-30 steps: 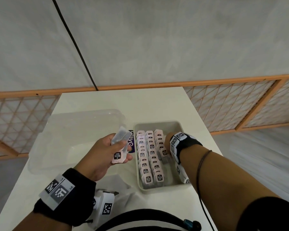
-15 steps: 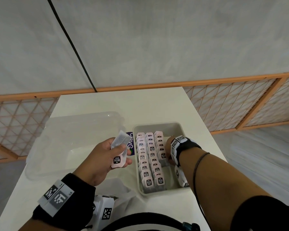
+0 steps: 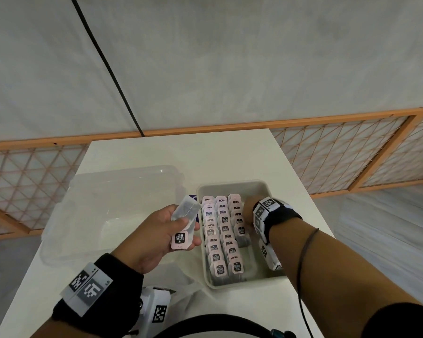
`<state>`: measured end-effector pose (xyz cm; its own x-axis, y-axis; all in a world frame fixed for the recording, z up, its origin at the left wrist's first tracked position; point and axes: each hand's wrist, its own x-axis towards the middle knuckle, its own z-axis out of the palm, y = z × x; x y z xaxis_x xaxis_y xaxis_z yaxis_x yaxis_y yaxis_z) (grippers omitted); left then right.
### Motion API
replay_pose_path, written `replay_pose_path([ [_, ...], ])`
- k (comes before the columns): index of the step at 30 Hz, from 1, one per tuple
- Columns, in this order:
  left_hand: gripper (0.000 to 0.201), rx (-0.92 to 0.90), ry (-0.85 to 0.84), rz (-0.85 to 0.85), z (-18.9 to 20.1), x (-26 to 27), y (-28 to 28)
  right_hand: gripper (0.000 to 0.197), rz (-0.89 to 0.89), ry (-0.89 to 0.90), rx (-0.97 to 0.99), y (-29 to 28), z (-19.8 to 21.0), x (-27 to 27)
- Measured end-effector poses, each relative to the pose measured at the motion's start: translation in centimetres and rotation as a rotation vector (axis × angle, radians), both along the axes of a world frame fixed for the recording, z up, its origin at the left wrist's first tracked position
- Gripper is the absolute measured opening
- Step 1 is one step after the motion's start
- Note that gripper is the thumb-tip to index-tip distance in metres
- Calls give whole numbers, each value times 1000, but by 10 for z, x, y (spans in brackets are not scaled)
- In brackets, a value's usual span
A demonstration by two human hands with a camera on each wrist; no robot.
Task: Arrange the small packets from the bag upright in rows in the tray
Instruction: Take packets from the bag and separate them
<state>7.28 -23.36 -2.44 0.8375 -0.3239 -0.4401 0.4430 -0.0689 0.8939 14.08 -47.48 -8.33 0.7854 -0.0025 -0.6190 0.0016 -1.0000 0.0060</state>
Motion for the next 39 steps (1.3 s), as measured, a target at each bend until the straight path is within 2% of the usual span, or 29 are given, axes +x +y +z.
replay_pose_path([
  [1, 20, 4, -13, -3, 0, 0, 0, 27, -30, -18, 52, 3, 8, 1],
  [2, 19, 9, -26, -5, 1, 0, -1, 24, -75, -90, 184, 5, 14, 3],
  [4, 19, 24, -49, -15, 3, 0, -3, 25, -336, -74, 687, 20, 41, -2],
  [5, 19, 31, -56, -23, 3, 0, -4, 26, -407, -30, 954, 29, 53, -6],
  [6, 19, 37, -60, -33, 4, 0, -6, 26, -399, -6, 1133, 33, 68, -14],
  [8, 19, 41, -63, -52, 4, 1, -9, 21, -306, 17, 1265, 36, 80, -23],
  [10, 21, 41, -68, -68, 7, 1, -12, 22, -205, -23, 1235, 43, 85, -29],
  [12, 25, 21, -77, -89, 10, 0, -13, 22, -201, -74, 1238, 43, 84, -30],
  [14, 41, -6, -91, -104, 10, -1, -12, 22, -284, -79, 1298, 41, 81, -30],
  [16, 61, -12, -133, -103, 9, -2, -9, 22, -378, -20, 1359, 37, 77, -29],
  [17, 64, -6, -168, -102, 9, -2, -8, 22, -402, 18, 1382, 35, 75, -28],
  [18, 62, 2, -207, -98, 9, -2, -7, 21, -419, 54, 1391, 34, 75, -28],
  [22, 24, 18, -302, -38, 10, -3, -11, 13, -390, 124, 1382, 38, 79, -32],
  [24, 14, 25, -304, 18, 8, -3, -13, 5, -344, 96, 1330, 42, 80, -34],
  [25, 11, 30, -297, 57, 8, -2, -14, 8, -322, 52, 1298, 43, 80, -35],
  [27, 9, 21, -268, 131, 7, 0, -13, 16, -279, -34, 1250, 42, 83, -36],
  [31, 16, 3, -213, 192, 6, 3, -13, 8, -245, -112, 1289, 39, 90, -41],
  [34, 17, 10, -201, 182, 6, 2, -17, 10, -210, -181, 1236, 42, 88, -42],
  [39, 12, 27, -208, 131, 9, 0, -21, 4, -253, -199, 1250, 44, 84, -42],
])
